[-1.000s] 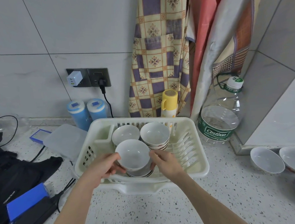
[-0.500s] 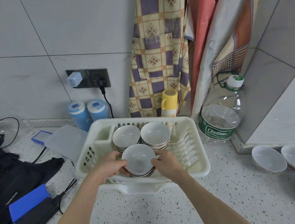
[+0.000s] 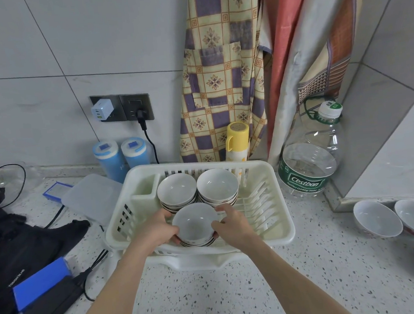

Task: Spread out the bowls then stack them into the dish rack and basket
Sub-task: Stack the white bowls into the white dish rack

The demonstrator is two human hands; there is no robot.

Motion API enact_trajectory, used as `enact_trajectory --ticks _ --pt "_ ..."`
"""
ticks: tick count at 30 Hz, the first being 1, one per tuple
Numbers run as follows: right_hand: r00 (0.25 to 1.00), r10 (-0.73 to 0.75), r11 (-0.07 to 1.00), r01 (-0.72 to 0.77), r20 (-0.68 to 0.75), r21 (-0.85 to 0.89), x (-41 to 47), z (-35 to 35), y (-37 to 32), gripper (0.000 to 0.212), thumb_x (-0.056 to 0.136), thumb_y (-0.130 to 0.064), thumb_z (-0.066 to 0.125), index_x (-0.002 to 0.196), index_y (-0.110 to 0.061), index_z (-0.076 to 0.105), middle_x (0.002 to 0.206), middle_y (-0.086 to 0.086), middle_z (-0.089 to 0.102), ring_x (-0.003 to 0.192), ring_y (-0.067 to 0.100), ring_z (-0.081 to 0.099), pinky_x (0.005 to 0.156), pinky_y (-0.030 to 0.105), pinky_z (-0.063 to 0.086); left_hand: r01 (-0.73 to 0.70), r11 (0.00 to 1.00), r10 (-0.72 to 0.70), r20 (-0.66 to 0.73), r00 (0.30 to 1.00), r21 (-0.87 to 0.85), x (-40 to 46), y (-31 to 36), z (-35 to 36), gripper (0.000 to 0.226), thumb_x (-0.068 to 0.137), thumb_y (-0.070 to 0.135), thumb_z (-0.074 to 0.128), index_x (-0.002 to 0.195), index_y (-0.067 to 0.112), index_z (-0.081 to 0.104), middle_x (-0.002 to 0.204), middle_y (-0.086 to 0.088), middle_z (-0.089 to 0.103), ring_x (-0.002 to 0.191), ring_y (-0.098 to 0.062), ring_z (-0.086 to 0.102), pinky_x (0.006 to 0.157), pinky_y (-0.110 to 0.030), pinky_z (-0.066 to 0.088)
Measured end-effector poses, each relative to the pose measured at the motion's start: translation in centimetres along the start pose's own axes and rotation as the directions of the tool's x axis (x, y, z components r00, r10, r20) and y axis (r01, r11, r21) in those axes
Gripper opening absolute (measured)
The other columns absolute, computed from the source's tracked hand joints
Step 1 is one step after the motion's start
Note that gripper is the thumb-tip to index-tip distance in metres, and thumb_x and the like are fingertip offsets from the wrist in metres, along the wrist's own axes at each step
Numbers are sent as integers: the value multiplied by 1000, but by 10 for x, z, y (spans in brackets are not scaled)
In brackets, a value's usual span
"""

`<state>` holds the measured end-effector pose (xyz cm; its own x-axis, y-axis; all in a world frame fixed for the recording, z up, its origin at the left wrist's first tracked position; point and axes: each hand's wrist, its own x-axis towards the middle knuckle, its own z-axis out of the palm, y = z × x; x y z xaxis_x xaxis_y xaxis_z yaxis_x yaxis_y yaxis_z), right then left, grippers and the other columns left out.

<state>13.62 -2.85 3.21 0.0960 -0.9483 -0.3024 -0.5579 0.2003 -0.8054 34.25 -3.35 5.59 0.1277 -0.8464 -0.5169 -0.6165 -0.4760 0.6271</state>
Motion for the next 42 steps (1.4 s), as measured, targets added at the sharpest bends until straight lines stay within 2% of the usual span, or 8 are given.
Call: enact_trajectory --ticks 8,14,18,23,27,32,37,42 --pt "1000 -2 997 1 -14 -75 -3 1 -2 46 81 -31 52 127 -28 47 63 -12 70 54 1 54 57 26 45 -13 999 13 -1 1000 41 3 1 1 33 85 10 66 106 29 50 58 10 72 55 -6 71 51 -23 44" --pt "1000 -11 991 8 -17 -131 -5 0 -1 50 82 -28 52 131 -29 45 80 -6 73 70 11 62 61 28 46 -83 994 83 4 997 65 6 -2 3 41 86 7 64 121 27 55 61 7 74 51 -7 69 41 -16 42" --pt "1000 -14 985 12 -15 -173 -6 0 -1 51 84 -27 51 134 -31 42 87 -3 72 80 17 63 65 29 47 -117 985 121 -23 992 123 9 -5 5 46 87 12 66 130 27 56 62 3 74 66 -20 74 54 -26 52" --pt "997 -44 983 31 -69 -183 -9 0 -2 43 89 -33 50 131 -29 47 87 -3 69 82 18 63 61 28 42 -109 989 116 -69 991 96 8 -5 5 43 85 17 69 126 26 57 60 1 74 56 -18 70 56 -29 54" --pt "965 -120 992 127 -234 14 -18 -3 0 24 93 -34 51 114 -26 60 54 -5 58 48 2 50 45 18 37 -124 989 103 -232 967 -81 -1 -5 7 26 88 27 65 113 21 61 58 1 72 55 -14 64 51 -27 43" --pt "933 -44 799 247 -357 548 -42 -24 5 17 96 -21 53 102 -26 67 55 -7 62 50 1 51 49 15 39 -268 915 137 -392 910 -302 -20 -12 6 22 93 29 64 115 23 65 71 -2 73 55 -11 53 58 -36 47" --pt "918 13 713 269 -396 648 -84 -52 34 20 98 -16 51 103 -22 70 58 -4 60 56 7 54 53 16 41 -413 618 51 -490 870 -669 -71 3 41 9 93 27 65 85 30 68 54 7 62 38 -1 47 37 -12 35" --pt "899 146 686 209 -413 697 -126 -89 78 21 98 -12 50 98 -17 71 56 1 60 52 10 45 49 18 37 -444 515 183 -412 893 -733 -124 42 130 9 81 34 61 78 29 69 47 2 54 34 -8 32 35 -17 21"
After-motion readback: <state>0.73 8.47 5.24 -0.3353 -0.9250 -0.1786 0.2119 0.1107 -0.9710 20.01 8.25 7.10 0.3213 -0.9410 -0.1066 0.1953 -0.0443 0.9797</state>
